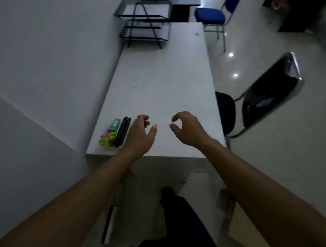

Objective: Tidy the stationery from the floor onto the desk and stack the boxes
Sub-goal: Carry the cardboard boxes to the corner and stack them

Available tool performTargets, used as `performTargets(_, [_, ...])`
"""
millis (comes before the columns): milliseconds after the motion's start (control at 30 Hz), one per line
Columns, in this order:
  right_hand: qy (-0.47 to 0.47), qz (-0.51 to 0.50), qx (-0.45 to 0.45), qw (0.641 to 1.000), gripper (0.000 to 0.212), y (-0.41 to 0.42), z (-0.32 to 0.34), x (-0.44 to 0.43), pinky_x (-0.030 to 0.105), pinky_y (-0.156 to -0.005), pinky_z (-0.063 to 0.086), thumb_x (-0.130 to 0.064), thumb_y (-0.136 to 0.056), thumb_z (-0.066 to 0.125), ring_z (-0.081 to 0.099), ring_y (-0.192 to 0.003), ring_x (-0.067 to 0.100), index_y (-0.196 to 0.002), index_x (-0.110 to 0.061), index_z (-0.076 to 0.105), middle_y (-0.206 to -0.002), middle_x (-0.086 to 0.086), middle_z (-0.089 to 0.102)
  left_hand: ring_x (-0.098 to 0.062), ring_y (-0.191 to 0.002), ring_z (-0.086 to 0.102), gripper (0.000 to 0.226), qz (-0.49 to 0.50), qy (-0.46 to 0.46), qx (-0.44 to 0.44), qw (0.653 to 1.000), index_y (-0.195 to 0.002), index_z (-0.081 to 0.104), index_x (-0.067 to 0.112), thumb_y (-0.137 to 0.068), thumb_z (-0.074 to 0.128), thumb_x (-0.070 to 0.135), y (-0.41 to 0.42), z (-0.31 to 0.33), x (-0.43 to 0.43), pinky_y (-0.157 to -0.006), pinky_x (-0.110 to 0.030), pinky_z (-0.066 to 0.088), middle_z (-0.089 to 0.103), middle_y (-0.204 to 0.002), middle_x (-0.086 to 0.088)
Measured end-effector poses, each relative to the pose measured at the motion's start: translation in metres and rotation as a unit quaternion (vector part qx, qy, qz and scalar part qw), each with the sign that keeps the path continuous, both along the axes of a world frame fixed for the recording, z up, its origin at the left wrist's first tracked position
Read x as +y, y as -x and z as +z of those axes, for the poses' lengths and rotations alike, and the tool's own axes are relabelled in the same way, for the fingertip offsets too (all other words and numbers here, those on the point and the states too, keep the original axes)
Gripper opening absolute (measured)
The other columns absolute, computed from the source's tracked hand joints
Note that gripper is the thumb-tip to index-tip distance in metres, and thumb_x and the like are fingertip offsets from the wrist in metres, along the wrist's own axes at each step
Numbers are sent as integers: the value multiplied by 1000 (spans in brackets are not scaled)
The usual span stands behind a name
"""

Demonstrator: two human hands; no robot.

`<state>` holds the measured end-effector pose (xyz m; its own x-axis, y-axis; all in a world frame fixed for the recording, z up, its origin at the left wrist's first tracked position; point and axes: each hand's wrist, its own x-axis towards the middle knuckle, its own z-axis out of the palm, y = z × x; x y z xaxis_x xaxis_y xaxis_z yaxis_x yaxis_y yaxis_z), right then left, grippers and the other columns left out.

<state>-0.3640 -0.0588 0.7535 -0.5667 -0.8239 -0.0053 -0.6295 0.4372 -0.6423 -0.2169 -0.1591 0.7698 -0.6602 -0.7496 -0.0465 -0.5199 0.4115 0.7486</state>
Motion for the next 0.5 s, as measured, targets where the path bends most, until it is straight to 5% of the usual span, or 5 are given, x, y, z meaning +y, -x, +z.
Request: performTargets(500, [-28,-265,-28,963,22,-19,0,303,21,-87,35,-25,-90,59,54,-107,20,-105,-9,63,-114,8,60,-20,-109,56,41,-259,-56,-26,964,-129,45,12,-93,56,28,53,-16,232,-89,-34,50,57,-119,-8])
